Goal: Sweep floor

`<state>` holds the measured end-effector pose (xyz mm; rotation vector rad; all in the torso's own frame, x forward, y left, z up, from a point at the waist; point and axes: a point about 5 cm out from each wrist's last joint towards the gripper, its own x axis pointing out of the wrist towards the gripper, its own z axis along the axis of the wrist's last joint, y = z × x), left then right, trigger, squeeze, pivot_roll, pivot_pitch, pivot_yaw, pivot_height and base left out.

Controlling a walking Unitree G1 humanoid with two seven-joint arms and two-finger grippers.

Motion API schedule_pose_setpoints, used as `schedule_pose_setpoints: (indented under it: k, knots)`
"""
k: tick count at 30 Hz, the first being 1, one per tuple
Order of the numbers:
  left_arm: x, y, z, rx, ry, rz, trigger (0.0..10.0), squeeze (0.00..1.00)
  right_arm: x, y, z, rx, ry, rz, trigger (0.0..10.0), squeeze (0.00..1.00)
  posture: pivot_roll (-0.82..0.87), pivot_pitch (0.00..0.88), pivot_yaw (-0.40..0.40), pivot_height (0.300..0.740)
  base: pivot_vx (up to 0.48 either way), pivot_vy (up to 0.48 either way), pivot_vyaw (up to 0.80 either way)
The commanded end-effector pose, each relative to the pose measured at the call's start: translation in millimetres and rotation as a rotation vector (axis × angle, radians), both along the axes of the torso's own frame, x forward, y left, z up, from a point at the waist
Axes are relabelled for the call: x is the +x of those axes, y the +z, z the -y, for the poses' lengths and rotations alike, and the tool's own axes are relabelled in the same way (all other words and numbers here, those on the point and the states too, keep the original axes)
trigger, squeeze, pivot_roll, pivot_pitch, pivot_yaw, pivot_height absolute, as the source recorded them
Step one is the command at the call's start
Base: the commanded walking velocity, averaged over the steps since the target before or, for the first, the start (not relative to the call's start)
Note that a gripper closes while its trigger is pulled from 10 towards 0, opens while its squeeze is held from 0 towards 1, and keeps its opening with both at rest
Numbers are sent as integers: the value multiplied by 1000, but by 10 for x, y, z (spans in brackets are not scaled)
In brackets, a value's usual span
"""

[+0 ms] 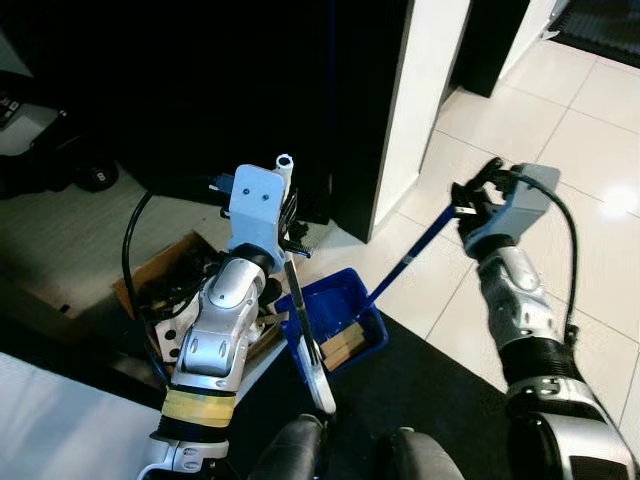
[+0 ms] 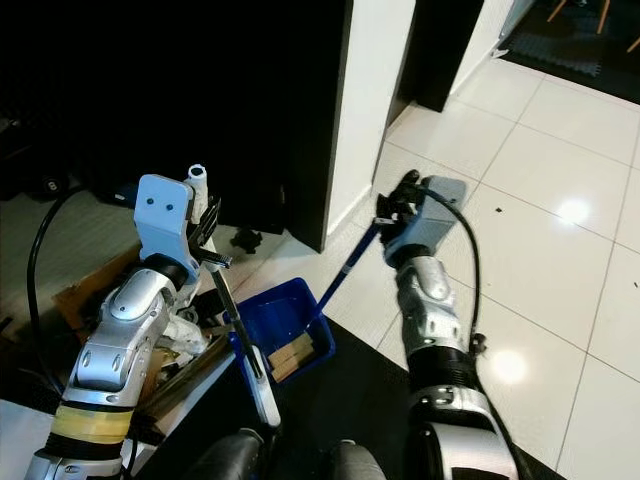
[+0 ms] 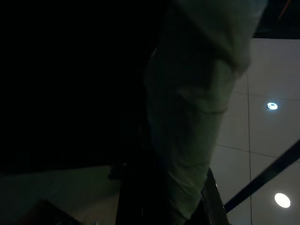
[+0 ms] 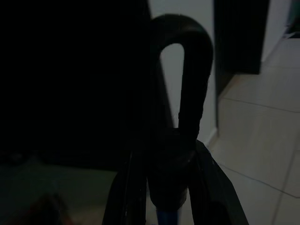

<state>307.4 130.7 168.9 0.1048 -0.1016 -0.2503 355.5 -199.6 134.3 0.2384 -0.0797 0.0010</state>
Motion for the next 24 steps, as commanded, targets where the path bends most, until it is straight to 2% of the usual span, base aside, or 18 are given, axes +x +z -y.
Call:
schedule_pose_setpoints:
  k: [1, 2, 4, 7, 9, 11, 12, 13, 14, 20, 22, 24]
  knots:
    - [27, 133, -38, -45, -9, 25, 10000, 0, 42, 172, 140, 29, -42, 61, 10000, 0, 25, 110, -3, 740, 0, 0, 0]
    - [27, 133, -38, -45, -9, 25, 10000, 0, 42, 172, 140, 29, -42, 61, 10000, 0, 25, 110, -3, 740, 0, 0, 0]
    - [51, 416, -91, -141, -50, 78, 10000, 0, 19, 157, 309, -1, -78, 44, 10000, 0, 25, 111, -2, 740, 0, 0, 0]
    - [17, 601, -128, -129, -110, 110, 10000, 0, -14, 92, 357, -19, -87, 18, 10000, 0, 27, 111, 1, 740, 0, 0, 0]
    - [1, 636, -146, -118, -124, 111, 10000, 0, -24, 72, 361, -26, -87, 11, 10000, 0, 28, 112, 2, 740, 0, 0, 0]
    - [-60, 640, -231, -36, -153, 105, 10000, 0, -49, 39, 400, -35, -100, 1, 10000, 0, 29, 113, 7, 740, 0, 0, 0]
    - [-60, 640, -231, -36, -153, 105, 10000, 0, -49, 39, 400, -35, -100, 1, 10000, 0, 29, 113, 7, 740, 0, 0, 0]
    - [-142, 616, -320, 18, -182, 83, 10000, 0, -73, 11, 454, -54, -113, -8, 10000, 0, 34, 117, 13, 740, 0, 0, 0]
    - [-176, 590, -352, 37, -187, 72, 10000, 0, -81, 6, 478, -61, -119, -11, 10000, 0, 35, 117, 13, 740, 0, 0, 0]
    - [-338, 433, -453, 83, -196, -2, 10000, 0, -105, 47, 641, -98, -153, -8, 10000, 0, 35, 122, 14, 740, 0, 0, 0]
    - [-338, 433, -453, 83, -196, -2, 10000, 0, -105, 47, 641, -98, -153, -8, 10000, 0, 35, 122, 14, 740, 0, 0, 0]
    - [-422, 359, -509, 97, -184, -31, 10000, 0, -113, 121, 771, -131, -174, 1, 10000, 0, 33, 122, 9, 740, 0, 0, 0]
